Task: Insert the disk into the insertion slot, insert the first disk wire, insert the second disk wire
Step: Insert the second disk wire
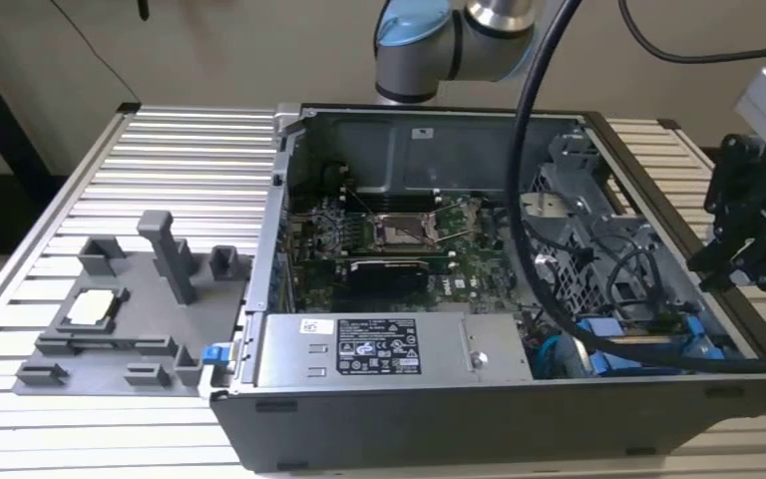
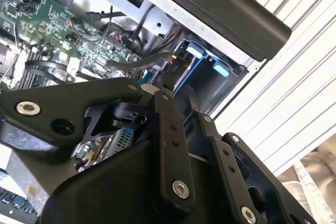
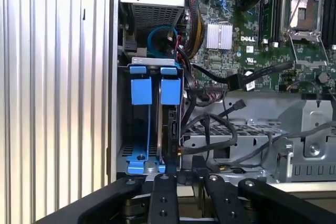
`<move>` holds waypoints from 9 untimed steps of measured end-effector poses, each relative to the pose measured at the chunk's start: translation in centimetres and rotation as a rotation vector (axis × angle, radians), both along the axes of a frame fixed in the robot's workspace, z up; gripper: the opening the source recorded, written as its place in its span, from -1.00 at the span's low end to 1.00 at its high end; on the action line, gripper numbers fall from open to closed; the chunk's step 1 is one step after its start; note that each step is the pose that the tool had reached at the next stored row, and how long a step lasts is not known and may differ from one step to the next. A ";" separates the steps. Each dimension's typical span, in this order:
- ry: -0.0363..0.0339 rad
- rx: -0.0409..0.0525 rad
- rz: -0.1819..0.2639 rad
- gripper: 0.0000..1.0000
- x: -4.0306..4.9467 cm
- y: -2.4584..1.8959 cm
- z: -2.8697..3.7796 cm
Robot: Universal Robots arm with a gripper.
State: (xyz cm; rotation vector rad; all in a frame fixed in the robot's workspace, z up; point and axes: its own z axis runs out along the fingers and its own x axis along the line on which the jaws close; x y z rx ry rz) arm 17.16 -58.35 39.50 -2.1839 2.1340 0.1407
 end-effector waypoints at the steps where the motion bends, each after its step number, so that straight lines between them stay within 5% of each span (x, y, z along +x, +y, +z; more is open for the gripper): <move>1: 0.0000 0.0001 0.000 -0.47 0.00 0.00 0.01; 5: 0.0000 0.0002 0.000 -0.47 0.00 0.14 0.00; 9: 0.0000 0.0001 0.000 -0.47 0.00 1.03 -0.01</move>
